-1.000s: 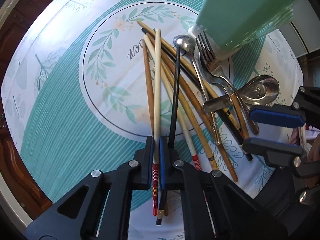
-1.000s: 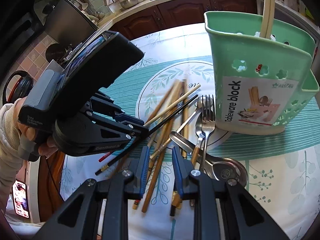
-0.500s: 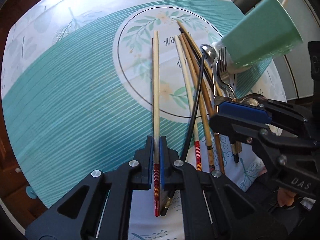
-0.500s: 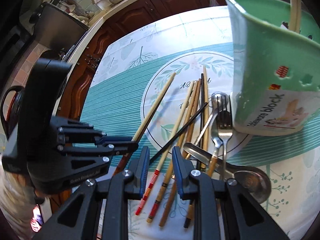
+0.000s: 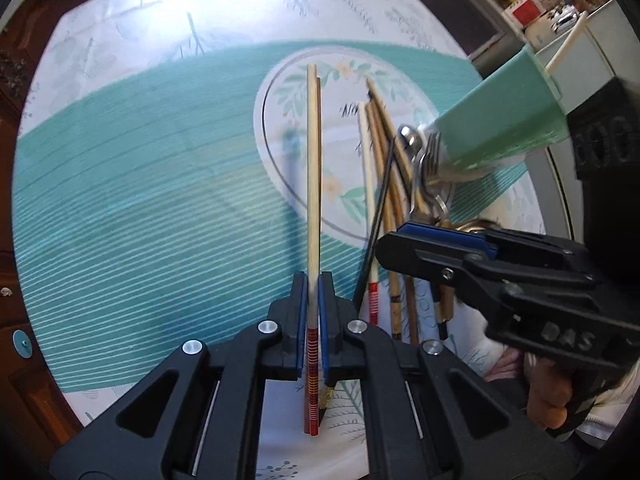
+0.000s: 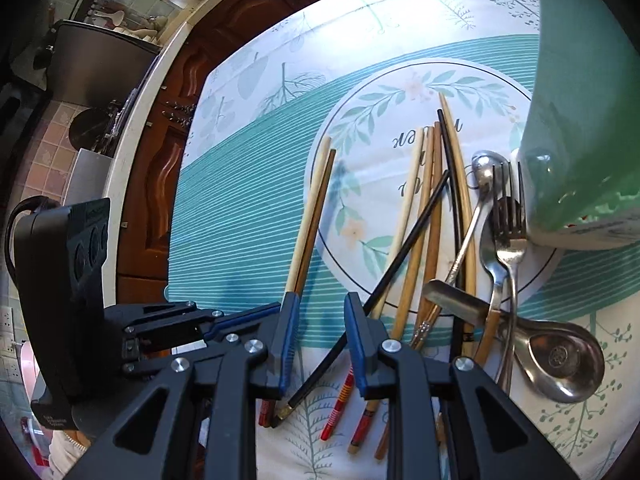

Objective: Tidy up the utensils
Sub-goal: 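Close the right gripper on a dark chopstick while the left gripper lifts its chopstick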

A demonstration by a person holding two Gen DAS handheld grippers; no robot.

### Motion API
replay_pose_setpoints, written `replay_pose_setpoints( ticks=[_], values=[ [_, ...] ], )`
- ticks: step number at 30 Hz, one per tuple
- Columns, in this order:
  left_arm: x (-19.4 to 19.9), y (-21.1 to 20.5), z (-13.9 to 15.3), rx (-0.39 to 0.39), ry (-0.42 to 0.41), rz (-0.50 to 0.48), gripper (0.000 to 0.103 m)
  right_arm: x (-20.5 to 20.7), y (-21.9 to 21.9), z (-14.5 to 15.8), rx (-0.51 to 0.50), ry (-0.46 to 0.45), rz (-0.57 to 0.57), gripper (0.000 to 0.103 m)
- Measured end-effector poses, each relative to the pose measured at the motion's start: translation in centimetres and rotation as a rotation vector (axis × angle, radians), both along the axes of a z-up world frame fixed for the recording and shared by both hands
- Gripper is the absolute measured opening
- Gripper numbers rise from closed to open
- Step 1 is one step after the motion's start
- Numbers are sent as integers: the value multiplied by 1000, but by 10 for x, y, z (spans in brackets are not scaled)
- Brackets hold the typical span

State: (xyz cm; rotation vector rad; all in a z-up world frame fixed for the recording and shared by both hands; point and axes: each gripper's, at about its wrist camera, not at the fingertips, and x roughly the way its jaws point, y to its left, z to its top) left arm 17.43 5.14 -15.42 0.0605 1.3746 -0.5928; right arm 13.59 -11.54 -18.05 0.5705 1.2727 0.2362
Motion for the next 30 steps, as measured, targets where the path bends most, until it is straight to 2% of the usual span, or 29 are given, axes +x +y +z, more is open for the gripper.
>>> replay_pose_setpoints(
  ticks=[4,8,15,21,24,30],
  values=[
    [-6,-1,22,-37,-76,42,3,-2,-9,5,-24,-9,-24,23],
    [-12,5,39,-52,-114,78,3,3,-18,-2,-31,43,-62,23],
    [-19,16,49,-66,-136,109,3,21,-13,-12,-71,106,-93,22],
    [-19,28,51,-87,-142,128,3,25,-8,-23,-143,171,-131,16],
    [-19,33,50,-93,-140,138,3,29,0,-22,-208,169,-133,10],
    [-21,42,56,-114,-157,155,3,33,35,-18,-476,136,-7,9]
  ],
)
